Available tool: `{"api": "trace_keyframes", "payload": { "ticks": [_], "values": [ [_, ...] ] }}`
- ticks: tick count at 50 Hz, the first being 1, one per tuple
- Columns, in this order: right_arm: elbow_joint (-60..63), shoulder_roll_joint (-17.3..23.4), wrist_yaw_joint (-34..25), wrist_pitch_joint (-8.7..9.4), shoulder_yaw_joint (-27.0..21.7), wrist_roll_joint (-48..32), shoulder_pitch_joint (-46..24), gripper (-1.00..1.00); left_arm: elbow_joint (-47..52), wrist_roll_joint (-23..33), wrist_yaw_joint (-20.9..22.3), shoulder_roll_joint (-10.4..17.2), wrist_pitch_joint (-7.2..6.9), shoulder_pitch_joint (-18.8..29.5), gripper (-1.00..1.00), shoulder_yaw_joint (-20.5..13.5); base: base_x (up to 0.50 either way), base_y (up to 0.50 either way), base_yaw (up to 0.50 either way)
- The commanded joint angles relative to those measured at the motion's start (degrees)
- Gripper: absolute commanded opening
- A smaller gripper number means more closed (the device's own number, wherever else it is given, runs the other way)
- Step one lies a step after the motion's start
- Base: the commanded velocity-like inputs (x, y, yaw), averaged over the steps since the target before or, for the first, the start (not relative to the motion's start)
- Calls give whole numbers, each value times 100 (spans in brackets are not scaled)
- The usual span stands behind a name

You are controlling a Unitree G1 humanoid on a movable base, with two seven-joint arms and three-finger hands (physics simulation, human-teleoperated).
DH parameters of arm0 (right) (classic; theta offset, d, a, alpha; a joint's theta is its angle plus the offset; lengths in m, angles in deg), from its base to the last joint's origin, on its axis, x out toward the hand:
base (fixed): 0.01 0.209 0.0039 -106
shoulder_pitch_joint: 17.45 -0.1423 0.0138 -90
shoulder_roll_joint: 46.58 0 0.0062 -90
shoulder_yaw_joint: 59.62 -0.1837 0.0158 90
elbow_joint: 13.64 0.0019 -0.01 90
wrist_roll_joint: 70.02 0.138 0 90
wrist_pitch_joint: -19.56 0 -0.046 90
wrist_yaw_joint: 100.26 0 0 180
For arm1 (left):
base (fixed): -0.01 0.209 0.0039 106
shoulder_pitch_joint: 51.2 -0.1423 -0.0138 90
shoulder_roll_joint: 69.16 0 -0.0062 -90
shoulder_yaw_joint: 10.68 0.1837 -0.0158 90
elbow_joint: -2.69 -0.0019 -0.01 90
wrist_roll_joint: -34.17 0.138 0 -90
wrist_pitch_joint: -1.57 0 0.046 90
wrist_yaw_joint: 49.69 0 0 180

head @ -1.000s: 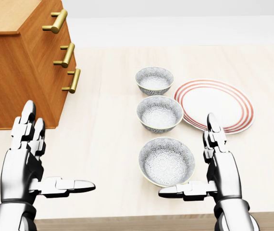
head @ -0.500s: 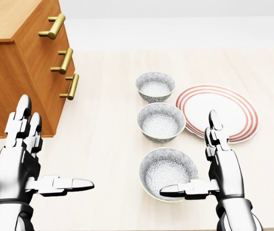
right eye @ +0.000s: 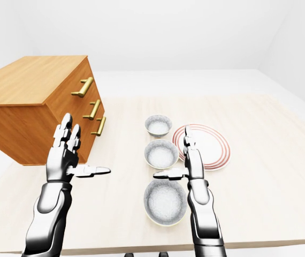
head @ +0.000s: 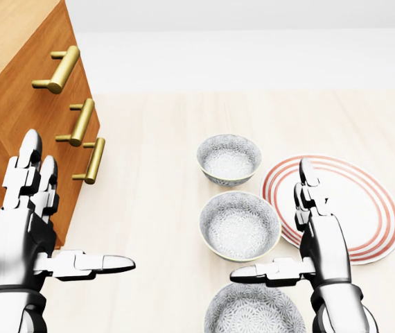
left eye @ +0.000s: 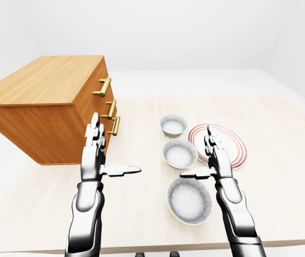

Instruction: Put the bowl in the middle on the plate.

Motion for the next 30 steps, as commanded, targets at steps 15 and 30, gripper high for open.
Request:
{"api": "trace_keyframes", "payload": {
  "ticks": [15,30],
  "values": [
    [-60,8,-21,0,6,-23,13,100,117,24,32,-3,0,-86,100,18,50,0,0],
    [-280,190,13,0,259,-1219,-489,100,225,27,59,-6,0,-112,100,-5,27,0,0]
  ]
}}
